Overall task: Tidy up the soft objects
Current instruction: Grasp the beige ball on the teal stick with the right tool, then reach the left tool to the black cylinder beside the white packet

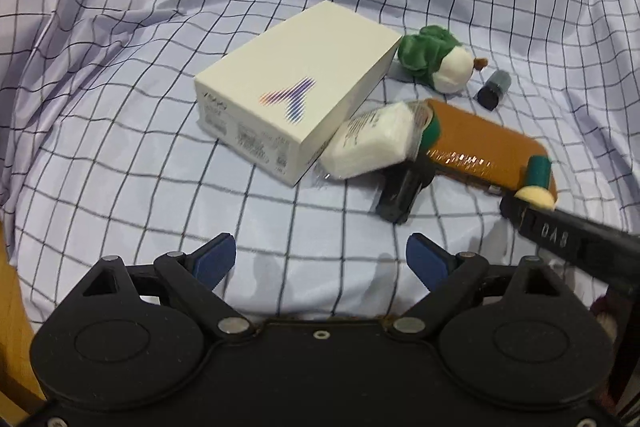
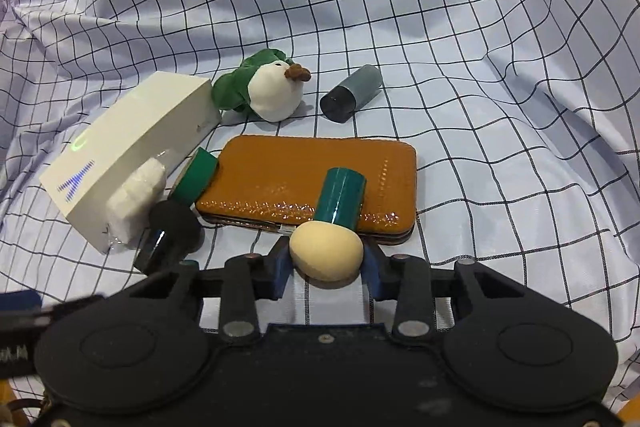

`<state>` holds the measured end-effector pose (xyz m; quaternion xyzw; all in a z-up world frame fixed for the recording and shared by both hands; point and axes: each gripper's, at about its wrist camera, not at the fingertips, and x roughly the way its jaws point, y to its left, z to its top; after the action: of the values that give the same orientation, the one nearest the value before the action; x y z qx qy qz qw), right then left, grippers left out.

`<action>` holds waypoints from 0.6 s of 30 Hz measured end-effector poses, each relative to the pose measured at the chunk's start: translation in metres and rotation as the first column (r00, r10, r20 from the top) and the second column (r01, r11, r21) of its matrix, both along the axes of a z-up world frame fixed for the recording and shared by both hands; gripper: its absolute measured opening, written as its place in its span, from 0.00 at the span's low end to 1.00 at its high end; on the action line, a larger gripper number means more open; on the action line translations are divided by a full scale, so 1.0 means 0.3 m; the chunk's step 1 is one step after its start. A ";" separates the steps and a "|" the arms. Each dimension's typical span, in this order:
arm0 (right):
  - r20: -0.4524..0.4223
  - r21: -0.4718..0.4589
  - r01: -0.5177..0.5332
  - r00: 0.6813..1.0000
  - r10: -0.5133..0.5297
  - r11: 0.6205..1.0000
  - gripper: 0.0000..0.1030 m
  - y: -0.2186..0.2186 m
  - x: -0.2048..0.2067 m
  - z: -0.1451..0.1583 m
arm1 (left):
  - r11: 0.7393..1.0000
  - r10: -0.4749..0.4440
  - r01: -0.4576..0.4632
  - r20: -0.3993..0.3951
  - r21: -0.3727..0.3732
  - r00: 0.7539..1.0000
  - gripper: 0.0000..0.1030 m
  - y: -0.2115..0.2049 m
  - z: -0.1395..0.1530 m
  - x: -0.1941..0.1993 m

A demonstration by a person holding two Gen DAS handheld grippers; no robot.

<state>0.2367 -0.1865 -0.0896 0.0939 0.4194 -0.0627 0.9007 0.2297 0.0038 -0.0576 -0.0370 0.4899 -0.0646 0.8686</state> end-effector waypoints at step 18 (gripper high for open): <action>0.036 0.089 0.017 0.999 -0.020 0.996 0.35 -0.056 -0.036 0.028 | 0.999 -0.001 0.007 0.107 -0.053 0.994 0.78 -0.085 0.059 0.084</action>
<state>0.2259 -0.2033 -0.0812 0.1388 0.4040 -0.0506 0.9028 0.2551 -0.0216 -0.0400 -0.0557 0.4410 -0.0815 0.8921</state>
